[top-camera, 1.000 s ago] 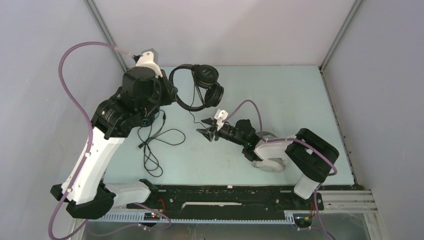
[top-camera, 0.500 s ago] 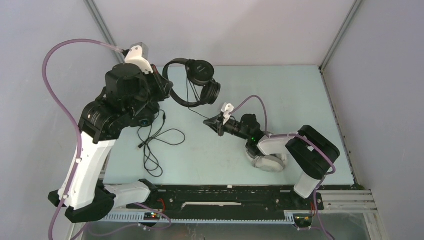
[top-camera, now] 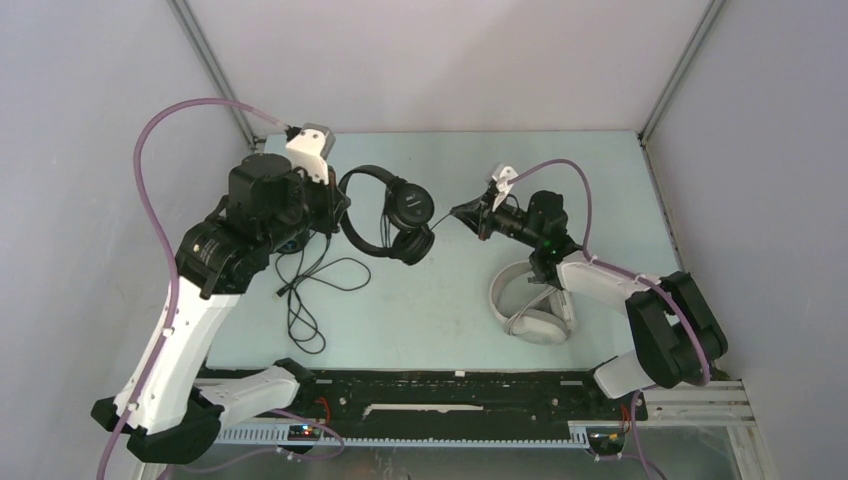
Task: Wrap the headphones
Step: Wrap the headphones cable around the headphones.
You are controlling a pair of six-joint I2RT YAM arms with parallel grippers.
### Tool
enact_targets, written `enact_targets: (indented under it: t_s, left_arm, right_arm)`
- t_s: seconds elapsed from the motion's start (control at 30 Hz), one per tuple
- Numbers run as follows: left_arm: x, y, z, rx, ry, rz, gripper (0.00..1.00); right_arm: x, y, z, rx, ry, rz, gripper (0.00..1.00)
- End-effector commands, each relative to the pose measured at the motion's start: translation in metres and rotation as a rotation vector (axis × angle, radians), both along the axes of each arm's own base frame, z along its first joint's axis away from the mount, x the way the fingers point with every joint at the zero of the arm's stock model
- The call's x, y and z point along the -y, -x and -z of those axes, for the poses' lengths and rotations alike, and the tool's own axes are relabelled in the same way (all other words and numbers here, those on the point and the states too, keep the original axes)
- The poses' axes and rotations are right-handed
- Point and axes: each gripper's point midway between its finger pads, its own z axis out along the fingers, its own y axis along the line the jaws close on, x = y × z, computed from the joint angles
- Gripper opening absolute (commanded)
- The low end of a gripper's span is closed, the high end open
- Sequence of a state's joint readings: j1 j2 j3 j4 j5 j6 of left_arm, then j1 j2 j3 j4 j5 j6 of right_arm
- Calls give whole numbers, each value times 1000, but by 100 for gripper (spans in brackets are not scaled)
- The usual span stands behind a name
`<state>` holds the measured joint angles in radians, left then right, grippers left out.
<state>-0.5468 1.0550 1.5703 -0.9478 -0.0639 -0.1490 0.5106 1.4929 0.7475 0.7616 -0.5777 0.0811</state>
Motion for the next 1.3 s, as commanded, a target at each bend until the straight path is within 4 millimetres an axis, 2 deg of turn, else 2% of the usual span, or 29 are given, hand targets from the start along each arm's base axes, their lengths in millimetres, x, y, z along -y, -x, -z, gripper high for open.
enact_targets:
  t_s: [0.0, 0.17, 0.27, 0.37, 0.47, 0.57, 0.67, 0.77, 0.8, 0.97, 1.1, 1.27]
  left_arm:
    - [-11, -6, -42, 130, 87, -73, 0]
    - [-44, -9, -71, 188, 235, -272, 0]
    - [-33, -2, -87, 238, 307, -196, 0]
    - [-2, 9, -86, 253, 295, 24, 0]
    - [11, 12, -63, 231, 223, 133, 0]
    - [15, 12, -32, 194, 104, 215, 0]
    - [17, 14, 4, 124, -16, 299, 0]
    - [17, 17, 33, 73, -126, 339, 0]
    - [14, 15, 41, 74, -179, 323, 0]
    - [-3, -3, 68, 73, -389, 219, 0]
    - [-10, -10, 88, 60, -519, 202, 0]
    - [-2, -16, 105, 63, -592, 212, 0]
  right_arm:
    - [25, -18, 6, -96, 17, 84, 0]
    - [24, -16, 15, -133, 32, 84, 0]
    - [20, -13, 17, -149, 22, 63, 0]
    - [14, -8, 7, -144, -5, 24, 0]
    - [10, -7, -4, -178, 3, -4, 0]
    - [9, -7, -14, -218, 29, -22, 0]
    - [14, -9, -20, -299, 67, -23, 0]
    - [14, -4, -34, -404, 94, -59, 0]
    - [13, -2, -46, -419, 104, -71, 0]
    - [15, 13, -63, -578, 167, -42, 0]
    - [12, 27, -79, -675, 164, -53, 0]
    - [-14, 54, -99, -702, 166, -157, 0]
